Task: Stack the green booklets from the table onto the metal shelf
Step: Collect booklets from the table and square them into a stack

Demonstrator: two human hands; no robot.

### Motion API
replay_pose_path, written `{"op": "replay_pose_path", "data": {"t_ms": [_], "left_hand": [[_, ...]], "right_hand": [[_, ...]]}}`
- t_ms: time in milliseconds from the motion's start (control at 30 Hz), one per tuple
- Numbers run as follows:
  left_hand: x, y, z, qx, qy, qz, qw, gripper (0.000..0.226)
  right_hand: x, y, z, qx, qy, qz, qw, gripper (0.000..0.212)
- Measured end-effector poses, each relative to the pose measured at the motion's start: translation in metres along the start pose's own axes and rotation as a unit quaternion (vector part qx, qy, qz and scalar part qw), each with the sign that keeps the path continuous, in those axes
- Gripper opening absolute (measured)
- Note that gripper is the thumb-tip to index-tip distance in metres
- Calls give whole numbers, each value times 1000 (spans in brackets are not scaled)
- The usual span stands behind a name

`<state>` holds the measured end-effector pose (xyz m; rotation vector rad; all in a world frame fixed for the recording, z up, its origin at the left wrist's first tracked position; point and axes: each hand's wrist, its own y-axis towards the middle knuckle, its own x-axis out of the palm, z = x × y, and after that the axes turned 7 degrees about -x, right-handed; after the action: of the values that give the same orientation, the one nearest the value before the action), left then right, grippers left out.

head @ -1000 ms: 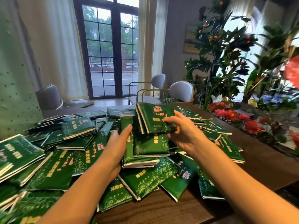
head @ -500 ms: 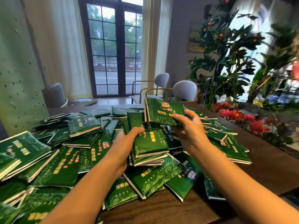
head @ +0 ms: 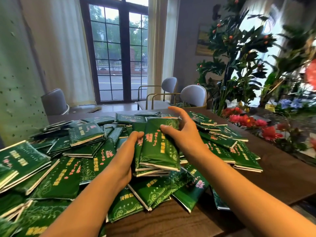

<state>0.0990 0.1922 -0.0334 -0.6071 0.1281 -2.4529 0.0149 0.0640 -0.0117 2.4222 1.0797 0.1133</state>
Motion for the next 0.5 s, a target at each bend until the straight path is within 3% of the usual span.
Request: {"op": "replay_pose_path", "data": {"t_ms": [167,333,500], "left_hand": [[4,-5,1,11,18,-36,999,41],[9,-8,0,25,50,-44,997,53],[11,-11,-2,23,67,-30,997,59]], "right_hand": [[18,-8,4,-80,-95,-54,991,62],[5,-14,0,-88,-185,-155,966,58],[-30,-13,3,-60,-189,-98,975,47]]}}
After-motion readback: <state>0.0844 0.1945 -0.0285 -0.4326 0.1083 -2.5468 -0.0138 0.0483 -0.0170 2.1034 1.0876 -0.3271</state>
